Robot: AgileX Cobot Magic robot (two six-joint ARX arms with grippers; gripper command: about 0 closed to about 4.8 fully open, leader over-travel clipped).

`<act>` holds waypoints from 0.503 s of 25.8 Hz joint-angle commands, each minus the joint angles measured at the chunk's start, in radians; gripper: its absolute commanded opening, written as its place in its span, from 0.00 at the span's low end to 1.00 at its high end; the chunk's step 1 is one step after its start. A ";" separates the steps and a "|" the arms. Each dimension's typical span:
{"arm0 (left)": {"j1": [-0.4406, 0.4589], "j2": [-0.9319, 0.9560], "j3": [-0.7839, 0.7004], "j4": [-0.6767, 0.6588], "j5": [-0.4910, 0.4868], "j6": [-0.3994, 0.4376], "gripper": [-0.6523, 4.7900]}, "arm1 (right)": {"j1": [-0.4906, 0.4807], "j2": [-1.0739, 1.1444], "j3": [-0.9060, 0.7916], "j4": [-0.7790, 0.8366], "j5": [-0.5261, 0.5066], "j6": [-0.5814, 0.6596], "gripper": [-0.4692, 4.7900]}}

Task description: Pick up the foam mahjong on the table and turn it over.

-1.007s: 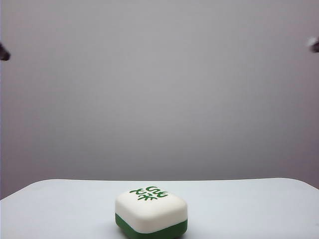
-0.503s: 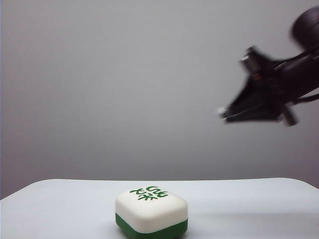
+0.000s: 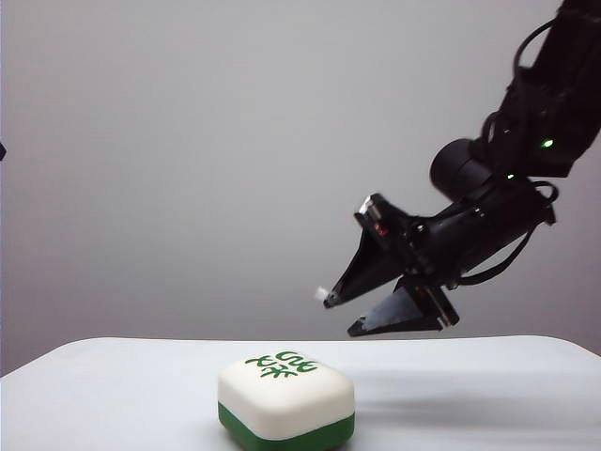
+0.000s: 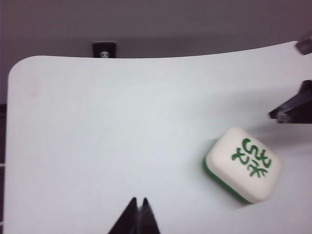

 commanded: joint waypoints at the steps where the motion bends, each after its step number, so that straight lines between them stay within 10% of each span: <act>1: 0.000 -0.002 0.003 0.006 0.059 0.002 0.11 | 0.018 0.008 0.015 -0.076 0.035 -0.076 0.55; 13: 0.000 0.000 0.003 0.000 0.146 0.020 0.11 | 0.089 0.038 0.016 -0.132 0.079 -0.129 0.55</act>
